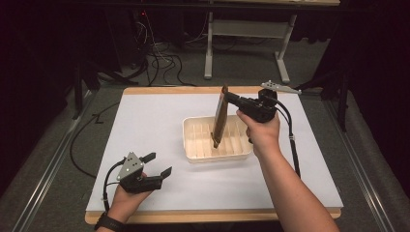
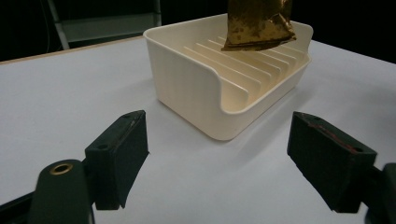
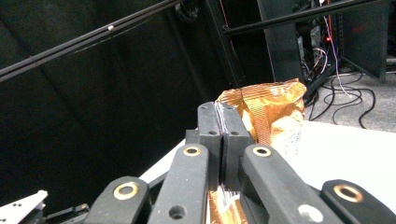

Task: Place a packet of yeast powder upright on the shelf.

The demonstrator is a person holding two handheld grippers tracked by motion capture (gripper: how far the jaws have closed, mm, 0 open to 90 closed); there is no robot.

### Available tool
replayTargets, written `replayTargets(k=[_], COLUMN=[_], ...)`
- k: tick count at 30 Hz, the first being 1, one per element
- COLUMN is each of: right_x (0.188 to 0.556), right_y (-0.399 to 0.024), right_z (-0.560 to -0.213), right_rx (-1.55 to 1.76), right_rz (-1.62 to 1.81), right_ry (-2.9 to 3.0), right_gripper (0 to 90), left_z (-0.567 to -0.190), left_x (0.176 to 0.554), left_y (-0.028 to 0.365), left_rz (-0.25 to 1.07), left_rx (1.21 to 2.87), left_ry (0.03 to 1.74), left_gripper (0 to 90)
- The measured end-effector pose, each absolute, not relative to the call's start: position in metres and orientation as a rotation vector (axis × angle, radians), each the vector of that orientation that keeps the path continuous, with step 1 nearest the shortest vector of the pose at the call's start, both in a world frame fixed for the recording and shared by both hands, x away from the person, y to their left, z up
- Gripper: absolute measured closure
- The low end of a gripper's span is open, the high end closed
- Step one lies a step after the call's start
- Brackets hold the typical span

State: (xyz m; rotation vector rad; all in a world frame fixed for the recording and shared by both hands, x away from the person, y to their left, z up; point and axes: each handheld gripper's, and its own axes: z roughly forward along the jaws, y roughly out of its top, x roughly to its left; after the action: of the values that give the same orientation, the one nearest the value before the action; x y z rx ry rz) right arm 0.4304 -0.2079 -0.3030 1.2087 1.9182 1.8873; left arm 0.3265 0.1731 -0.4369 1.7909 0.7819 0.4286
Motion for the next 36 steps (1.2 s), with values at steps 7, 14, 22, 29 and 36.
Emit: replayTargets(k=[7,14,22,29,36], right_x=[0.444,0.450,0.446,0.436,0.427], right_y=[-0.201,-0.194,-0.189,-0.189,-0.189], right_z=[-0.310,-0.322,-0.337,-0.353,-0.363], right_rx=[1.206,1.209,1.205,1.204,1.196], right_rz=[1.832,1.779,1.753,1.760,1.783], right_ry=[1.930,1.964,1.996,2.019,2.024], right_gripper=[90.0,90.0,90.0,89.9,89.8], left_z=[-0.437,-0.437,-0.437,-0.438,-0.438], left_x=[0.327,0.327,0.327,0.327,0.327], left_y=[0.173,0.173,0.173,0.171,0.170], left_rz=[0.427,0.427,0.426,0.425,0.425], left_rx=[1.794,1.791,1.790,1.796,1.800], left_ry=[0.779,0.779,0.779,0.777,0.774], left_gripper=[21.0,21.0,21.0,21.0,21.0])
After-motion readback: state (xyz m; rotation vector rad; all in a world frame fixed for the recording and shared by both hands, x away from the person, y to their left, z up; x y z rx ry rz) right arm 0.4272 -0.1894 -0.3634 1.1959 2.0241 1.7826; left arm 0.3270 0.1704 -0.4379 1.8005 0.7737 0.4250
